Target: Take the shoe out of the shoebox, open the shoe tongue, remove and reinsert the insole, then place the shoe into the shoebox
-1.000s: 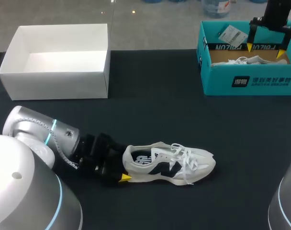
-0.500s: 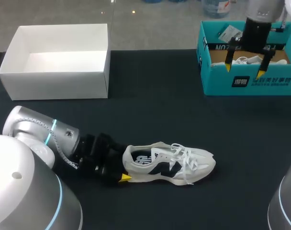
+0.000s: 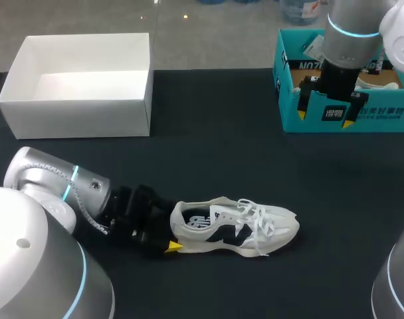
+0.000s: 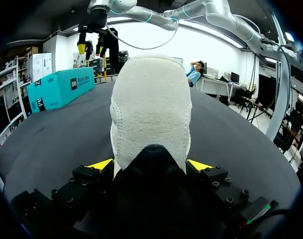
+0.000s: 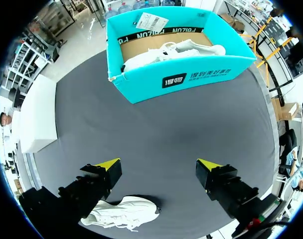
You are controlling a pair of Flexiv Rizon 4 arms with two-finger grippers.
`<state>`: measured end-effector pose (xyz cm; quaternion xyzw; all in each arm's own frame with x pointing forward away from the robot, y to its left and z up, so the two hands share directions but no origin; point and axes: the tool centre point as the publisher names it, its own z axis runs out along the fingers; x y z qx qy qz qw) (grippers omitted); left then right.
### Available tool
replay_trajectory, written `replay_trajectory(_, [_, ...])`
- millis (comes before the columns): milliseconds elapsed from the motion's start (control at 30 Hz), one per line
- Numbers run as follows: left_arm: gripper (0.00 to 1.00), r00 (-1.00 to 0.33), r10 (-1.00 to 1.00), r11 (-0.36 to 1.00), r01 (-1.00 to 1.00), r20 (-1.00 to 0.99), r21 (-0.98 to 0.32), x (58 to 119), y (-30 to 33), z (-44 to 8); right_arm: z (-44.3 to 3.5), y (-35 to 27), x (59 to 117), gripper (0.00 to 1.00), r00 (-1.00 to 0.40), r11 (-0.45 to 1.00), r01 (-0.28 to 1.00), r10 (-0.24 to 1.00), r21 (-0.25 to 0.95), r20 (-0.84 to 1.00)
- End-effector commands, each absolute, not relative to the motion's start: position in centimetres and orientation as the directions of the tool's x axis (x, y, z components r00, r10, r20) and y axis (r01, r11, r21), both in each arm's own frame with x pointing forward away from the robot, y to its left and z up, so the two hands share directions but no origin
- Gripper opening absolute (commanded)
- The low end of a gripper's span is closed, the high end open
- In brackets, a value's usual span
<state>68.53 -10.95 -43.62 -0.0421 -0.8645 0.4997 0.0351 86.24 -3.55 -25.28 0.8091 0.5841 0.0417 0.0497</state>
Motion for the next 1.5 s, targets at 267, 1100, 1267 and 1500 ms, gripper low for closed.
replay_trajectory(267, [0.0, -0.994, 0.107, 0.501, 0.037, 0.019, -0.865, 68.4, -11.1, -44.5, -25.3, -3.8, 85.7, 1.0, 0.314, -0.311, 0.931, 0.949, 0.193, 0.019])
replay_trajectory(1100, [0.0, -0.994, 0.107, 0.501, 0.037, 0.019, -0.865, 68.4, -11.1, -44.5, -24.2, 4.1, 82.9, 1.0, 0.204, -0.196, 0.957, 0.979, 0.213, -0.014])
replay_trajectory(1267, [0.0, -0.994, 0.107, 0.501, 0.037, 0.019, -0.865, 68.4, -11.1, -44.5, -24.5, 7.3, 81.3, 1.0, 0.203, -0.193, 0.959, 0.979, 0.209, -0.028])
replay_trajectory(1500, [0.0, -0.994, 0.107, 0.501, 0.037, 0.019, -0.865, 68.4, -11.1, -44.5, -25.0, 10.6, 78.0, 1.0, 0.233, -0.232, 0.951, 0.972, 0.203, 0.022])
